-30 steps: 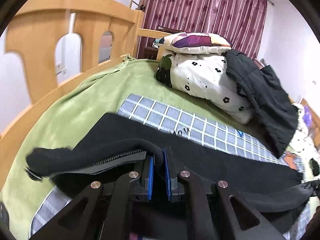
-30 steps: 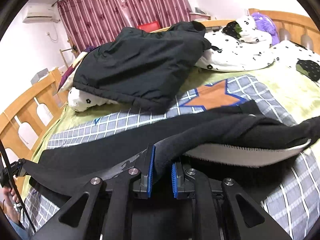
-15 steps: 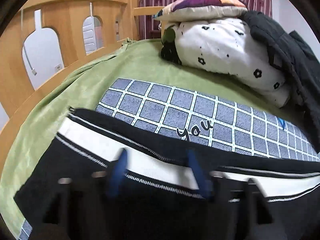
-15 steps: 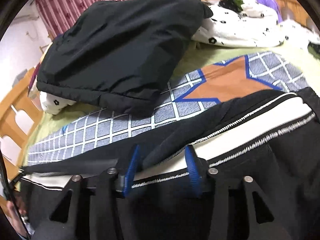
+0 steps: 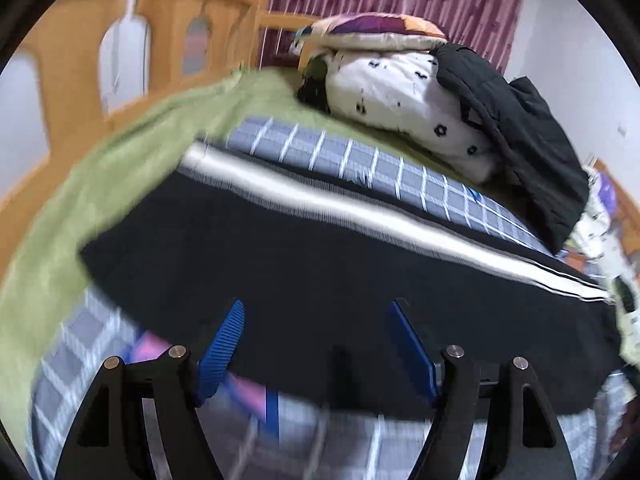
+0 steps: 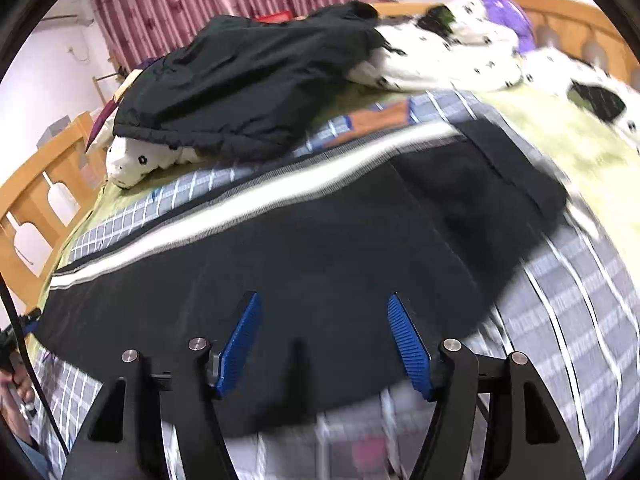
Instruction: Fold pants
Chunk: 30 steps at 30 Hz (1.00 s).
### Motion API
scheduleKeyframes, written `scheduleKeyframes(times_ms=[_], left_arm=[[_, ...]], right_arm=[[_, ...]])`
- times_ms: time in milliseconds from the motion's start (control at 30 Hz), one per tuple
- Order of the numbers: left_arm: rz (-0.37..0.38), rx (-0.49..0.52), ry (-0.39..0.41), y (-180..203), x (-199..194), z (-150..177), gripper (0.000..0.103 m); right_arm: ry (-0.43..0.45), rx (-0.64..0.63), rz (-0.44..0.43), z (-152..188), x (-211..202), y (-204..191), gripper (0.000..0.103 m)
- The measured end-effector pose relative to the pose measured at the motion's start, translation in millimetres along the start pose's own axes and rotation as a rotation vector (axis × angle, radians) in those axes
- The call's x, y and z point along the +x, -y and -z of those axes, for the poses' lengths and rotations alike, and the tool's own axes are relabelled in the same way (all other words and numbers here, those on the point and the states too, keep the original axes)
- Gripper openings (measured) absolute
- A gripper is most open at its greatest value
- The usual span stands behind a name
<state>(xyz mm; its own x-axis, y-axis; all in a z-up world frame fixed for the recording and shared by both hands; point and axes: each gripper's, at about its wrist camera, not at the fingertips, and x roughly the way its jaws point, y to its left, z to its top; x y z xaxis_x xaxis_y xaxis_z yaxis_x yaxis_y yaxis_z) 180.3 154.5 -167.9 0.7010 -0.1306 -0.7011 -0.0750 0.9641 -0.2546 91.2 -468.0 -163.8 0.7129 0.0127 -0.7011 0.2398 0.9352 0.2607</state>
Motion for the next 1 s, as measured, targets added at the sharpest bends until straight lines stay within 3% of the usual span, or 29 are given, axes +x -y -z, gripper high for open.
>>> scheduleKeyframes(times_ms=[133,267,367,533,600,633,767,833,1000], left_arm=[[0.085,-0.102,-0.049,-24.0,-3.3,28.2,0.073],[0.098,-0.205,-0.087,-41.7,13.1,36.5,0.071],[0.142,-0.309,-0.095,-56.8,32.2,36.1,0.071],[0.164,-0.368,-0.048,-62.6,51.2,17.8,0.069],[0.163,-0.401,-0.040,-65.0,59.3,12.8,0.060],[0.162,-0.423,-0.032,-67.9,62.4,11.2,0.056],[0.115,-0.460,-0.051,-79.2,71.3,3.7,0.019],[0.108,-0.488,-0.070,-82.6,72.9,0.8,0.016],[0.139,-0.455,-0.019,-73.7,33.8,-13.7,0.010]], right_arm=[[-0.027,0.018,0.010,24.4,-5.1,16.8,0.065],[-0.059,0.054,0.003,31.4,7.7,29.1,0.065],[-0.055,0.092,-0.023,25.1,18.3,35.2,0.065],[-0.056,0.127,-0.029,1.0,44.2,42.6,0.065],[-0.056,0.165,-0.037,-12.1,57.7,49.0,0.065],[-0.055,0.185,-0.037,-16.2,62.5,51.7,0.062],[-0.034,0.249,-0.021,-30.3,78.9,60.7,0.042],[-0.040,0.274,-0.022,-35.1,81.6,63.9,0.024],[0.023,0.295,-0.092,-42.9,39.6,64.2,0.014]])
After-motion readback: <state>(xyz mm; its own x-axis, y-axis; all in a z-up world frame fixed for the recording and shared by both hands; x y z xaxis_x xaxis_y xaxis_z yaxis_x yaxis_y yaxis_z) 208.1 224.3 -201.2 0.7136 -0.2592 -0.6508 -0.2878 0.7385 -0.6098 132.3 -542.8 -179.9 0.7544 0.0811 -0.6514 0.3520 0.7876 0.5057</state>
